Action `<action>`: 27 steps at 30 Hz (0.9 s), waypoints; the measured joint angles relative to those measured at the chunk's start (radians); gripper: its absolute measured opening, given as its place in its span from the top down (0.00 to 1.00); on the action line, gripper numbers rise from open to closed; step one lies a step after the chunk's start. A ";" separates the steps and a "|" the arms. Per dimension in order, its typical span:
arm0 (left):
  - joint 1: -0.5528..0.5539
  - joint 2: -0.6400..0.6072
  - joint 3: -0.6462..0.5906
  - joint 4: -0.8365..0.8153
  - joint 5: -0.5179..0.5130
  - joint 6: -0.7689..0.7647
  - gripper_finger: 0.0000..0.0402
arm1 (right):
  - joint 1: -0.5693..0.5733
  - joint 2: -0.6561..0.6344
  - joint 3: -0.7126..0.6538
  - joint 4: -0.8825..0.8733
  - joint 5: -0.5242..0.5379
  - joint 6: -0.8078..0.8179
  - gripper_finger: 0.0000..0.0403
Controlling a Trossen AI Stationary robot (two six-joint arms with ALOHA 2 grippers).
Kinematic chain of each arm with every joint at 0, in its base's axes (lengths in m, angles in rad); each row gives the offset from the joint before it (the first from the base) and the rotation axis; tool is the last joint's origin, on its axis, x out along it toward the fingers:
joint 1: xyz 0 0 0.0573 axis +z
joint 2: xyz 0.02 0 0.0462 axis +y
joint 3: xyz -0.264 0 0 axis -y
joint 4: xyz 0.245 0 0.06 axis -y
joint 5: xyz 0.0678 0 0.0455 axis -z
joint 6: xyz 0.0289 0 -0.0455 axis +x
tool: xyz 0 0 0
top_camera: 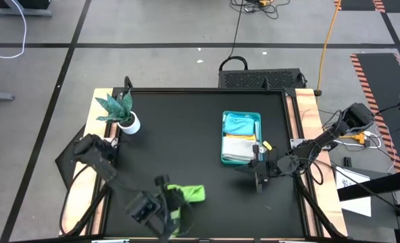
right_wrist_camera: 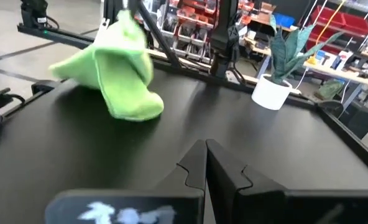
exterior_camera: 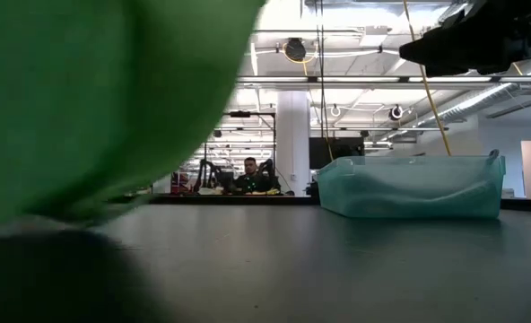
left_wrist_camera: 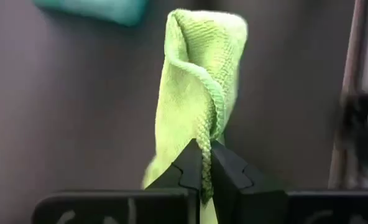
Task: Fold microfiber towels
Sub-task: Fold the light green microfiber cloth
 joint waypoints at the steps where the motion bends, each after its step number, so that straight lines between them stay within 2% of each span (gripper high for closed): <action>1: 0.013 -0.007 -0.003 0.008 -0.021 0.020 0.95 | 0.000 0.000 0.000 -0.001 0.000 0.008 1.00; 6: 0.081 -0.009 -0.109 0.060 -0.019 0.084 0.94 | 0.000 0.000 0.000 -0.021 0.000 0.023 1.00; 11: 0.135 -0.006 -0.275 0.289 0.129 0.212 0.91 | 0.000 0.000 0.000 -0.020 0.000 0.025 1.00; 14: 0.161 -0.008 -0.318 0.385 0.243 0.233 0.82 | 0.000 0.000 0.000 -0.022 0.000 0.034 1.00; 16: 0.176 -0.008 -0.325 0.371 0.286 0.218 0.76 | 0.000 0.000 0.000 -0.021 0.000 0.034 1.00; 21: 0.184 -0.013 -0.325 0.343 0.300 0.192 0.63 | 0.000 0.000 0.000 -0.021 0.000 0.033 1.00; 27: 0.156 -0.014 -0.325 0.317 0.261 0.194 0.61 | 0.000 0.000 0.000 -0.038 0.000 0.037 1.00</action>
